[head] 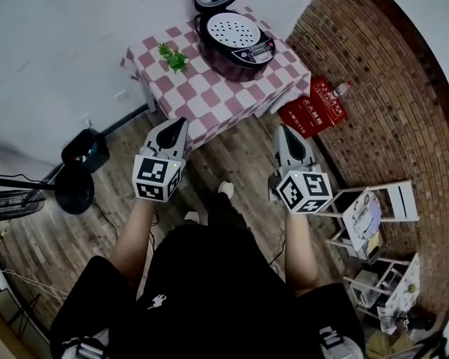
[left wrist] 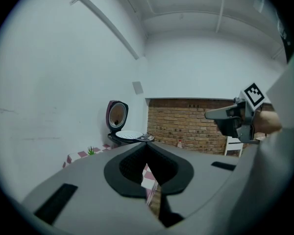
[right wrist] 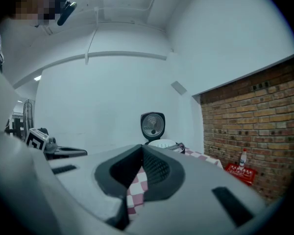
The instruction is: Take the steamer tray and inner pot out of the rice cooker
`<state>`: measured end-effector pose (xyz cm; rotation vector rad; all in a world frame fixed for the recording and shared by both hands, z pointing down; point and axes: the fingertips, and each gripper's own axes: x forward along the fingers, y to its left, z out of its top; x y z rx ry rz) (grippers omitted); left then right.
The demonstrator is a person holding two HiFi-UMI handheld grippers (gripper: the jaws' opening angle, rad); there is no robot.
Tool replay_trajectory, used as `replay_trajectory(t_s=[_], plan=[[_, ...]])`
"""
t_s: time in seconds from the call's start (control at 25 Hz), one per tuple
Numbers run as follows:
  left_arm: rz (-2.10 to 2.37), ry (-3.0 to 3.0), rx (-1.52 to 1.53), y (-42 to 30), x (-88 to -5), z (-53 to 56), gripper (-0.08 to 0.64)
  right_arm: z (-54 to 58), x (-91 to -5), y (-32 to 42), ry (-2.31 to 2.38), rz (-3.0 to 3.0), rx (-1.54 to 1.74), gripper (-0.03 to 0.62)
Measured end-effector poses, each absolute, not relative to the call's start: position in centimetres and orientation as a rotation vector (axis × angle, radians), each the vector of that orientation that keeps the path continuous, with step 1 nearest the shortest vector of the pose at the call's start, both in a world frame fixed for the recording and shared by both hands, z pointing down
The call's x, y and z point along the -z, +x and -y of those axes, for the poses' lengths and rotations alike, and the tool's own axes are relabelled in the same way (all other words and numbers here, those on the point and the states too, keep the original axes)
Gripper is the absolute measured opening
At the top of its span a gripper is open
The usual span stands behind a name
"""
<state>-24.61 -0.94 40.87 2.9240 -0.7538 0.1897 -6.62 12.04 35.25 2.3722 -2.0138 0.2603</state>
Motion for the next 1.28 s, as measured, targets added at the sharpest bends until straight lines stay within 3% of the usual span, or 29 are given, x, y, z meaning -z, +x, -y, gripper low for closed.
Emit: replay_trajectory(t_s=[0.48, 1.28], plan=[[0.785, 2.930, -0.222, -19.7, -41.5, 4.0, 0.002, -8.7, -36.5, -1.8, 2.365, 2.040, -0.277, 0.002], [0.996, 2.808, -0.290, -6.0, -41.9, 13.5, 0.002, 1.9, -38.9, 13.6, 2.189, 2.187, -0.366, 0.002]])
